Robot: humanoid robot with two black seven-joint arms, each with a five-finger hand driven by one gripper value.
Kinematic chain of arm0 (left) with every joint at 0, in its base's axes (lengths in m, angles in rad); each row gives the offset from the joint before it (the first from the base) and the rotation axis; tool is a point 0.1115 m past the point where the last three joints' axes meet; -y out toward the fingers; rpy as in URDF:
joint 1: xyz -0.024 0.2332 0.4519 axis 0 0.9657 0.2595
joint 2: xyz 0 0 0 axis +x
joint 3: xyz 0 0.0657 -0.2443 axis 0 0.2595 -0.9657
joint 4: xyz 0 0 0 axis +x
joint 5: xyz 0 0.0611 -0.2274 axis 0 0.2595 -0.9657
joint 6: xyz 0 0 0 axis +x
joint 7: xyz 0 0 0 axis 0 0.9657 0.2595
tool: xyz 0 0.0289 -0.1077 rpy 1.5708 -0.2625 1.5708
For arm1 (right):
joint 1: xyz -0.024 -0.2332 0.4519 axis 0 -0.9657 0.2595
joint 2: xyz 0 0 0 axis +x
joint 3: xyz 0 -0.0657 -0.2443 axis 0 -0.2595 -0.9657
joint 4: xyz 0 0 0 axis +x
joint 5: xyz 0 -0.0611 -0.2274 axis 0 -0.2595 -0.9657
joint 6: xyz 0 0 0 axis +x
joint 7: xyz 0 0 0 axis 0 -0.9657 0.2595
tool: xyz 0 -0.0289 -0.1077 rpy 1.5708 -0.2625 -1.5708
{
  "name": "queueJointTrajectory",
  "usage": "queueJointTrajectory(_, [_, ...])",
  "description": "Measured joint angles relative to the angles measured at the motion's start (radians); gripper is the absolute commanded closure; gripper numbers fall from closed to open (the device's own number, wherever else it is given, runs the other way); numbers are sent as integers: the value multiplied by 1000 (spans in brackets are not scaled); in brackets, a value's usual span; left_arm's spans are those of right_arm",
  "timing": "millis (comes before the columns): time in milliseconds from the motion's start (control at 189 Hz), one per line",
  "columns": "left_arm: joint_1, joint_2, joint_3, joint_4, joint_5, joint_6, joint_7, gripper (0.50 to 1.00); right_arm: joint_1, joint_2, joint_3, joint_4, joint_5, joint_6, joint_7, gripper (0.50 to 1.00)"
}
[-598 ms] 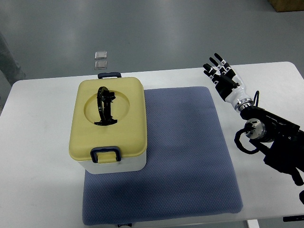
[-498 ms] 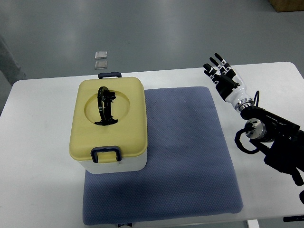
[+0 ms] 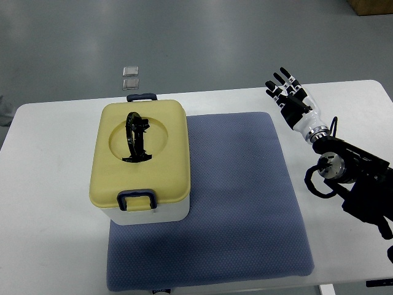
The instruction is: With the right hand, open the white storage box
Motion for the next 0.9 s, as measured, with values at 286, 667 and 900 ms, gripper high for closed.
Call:
queueJointTrajectory(286, [1, 0, 0, -1, 1, 0, 0, 500, -1, -3, 0, -7, 0, 1, -1, 570])
queueJointTrajectory(667, [1, 0, -1, 0, 1, 0, 0, 500, 2, 0, 3, -13, 3, -1, 0, 570])
queueJointTrajectory(900, [1, 0, -1, 0, 1, 0, 0, 500, 16, -6, 0, -2, -1, 0, 0, 570])
